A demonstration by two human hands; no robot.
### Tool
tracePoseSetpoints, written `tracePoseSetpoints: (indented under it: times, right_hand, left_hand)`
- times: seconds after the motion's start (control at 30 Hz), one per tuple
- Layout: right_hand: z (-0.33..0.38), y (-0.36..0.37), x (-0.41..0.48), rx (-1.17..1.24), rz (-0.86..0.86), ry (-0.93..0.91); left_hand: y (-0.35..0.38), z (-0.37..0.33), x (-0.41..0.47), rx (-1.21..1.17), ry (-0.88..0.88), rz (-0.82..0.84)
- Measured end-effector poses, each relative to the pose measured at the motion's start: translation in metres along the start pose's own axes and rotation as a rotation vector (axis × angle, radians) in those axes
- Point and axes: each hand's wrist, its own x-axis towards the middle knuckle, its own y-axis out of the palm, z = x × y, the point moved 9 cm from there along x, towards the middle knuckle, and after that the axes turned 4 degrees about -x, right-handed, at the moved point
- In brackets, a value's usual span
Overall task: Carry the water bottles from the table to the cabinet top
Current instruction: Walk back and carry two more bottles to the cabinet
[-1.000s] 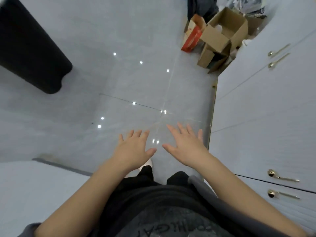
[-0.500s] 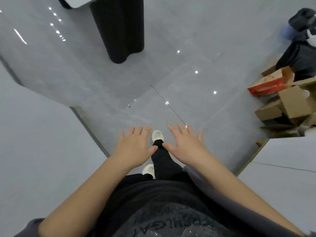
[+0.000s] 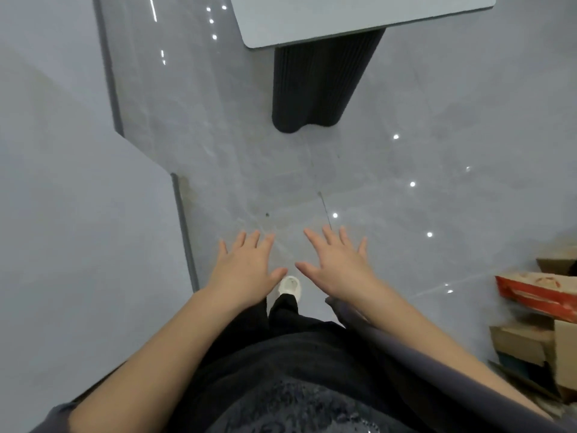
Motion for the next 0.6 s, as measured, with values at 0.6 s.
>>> tracePoseSetpoints:
  times: [0.6]
  right_hand:
    - [0.116,-0.194,0.187,0.014,-0.037,0.034]
  left_hand:
    - [-0.221,0.104,0.176,0.063,0.076,0.01]
